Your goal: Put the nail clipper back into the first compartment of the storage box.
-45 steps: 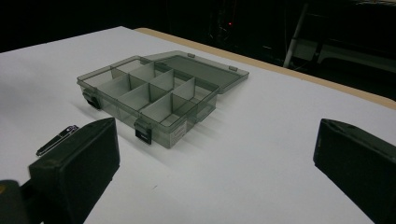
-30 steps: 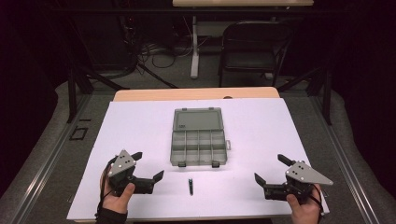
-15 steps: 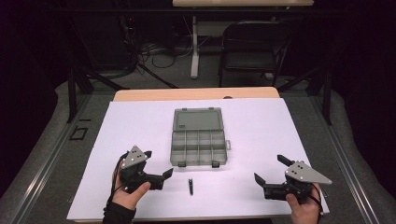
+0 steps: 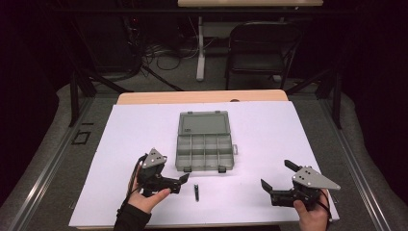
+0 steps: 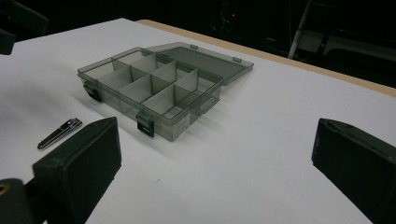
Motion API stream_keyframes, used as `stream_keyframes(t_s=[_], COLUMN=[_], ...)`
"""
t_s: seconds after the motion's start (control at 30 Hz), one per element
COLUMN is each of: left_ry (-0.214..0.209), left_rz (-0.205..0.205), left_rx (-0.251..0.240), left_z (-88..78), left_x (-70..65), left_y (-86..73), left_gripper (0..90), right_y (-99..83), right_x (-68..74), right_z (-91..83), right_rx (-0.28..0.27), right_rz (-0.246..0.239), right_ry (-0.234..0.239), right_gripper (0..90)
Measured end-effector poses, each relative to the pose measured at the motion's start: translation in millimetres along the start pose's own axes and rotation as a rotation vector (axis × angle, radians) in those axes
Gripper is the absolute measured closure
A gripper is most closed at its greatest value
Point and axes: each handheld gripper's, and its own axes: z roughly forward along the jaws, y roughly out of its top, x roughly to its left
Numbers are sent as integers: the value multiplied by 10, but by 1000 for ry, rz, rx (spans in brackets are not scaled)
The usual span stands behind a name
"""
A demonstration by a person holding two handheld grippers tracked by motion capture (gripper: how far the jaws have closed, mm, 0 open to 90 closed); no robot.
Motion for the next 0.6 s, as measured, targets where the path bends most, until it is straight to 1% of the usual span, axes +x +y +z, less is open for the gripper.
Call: stream_keyframes(t_s=[0.07, 0.2, 0.3, 0.33, 0.37, 0.4, 0.43, 0.47, 0.5, 0.53, 0.57, 0.6], left_ry=[-6, -4, -1, 4, 4, 6, 2, 2, -3, -12, -21, -31], left_rz=[10, 20, 20, 20, 20, 28, 23, 23, 34, 42, 39, 40], left_rx=[11, 25, 39, 54, 54, 62, 57, 57, 68, 75, 78, 85], left_z=[31, 67, 108, 134, 134, 157, 172, 172, 178, 193, 206, 219], left_x=[-25, -52, -81, -103, -103, -117, -132, -132, -137, -149, -161, -173], left_y=[6, 10, 7, 3, 3, 0, -6, -6, -5, -9, -13, -16], left_gripper=[6, 91, 116, 162, 162, 164, 174, 203, 203, 248, 293, 293], right_y=[-2, -4, -3, -3, -2, 0, -1, -1, -1, -4, -7, -7], right_x=[1, 2, 1, 1, 1, 0, 0, 0, -1, -2, -3, -3], right_z=[4, 9, 4, 1, 0, -1, -1, -1, 0, 4, 6, 6], right_rx=[1, -4, 1, 2, 2, 1, 1, 1, 2, -3, -3, -3], right_rz=[-6, -3, -3, -3, -1, -1, 1, 1, 2, 2, 1, 1], right_ry=[2, 2, 4, 3, 2, 1, 1, 1, 1, -1, -2, -2], right_gripper=[14, 14, 14, 14, 14, 15, 14, 14, 14, 15, 15, 15])
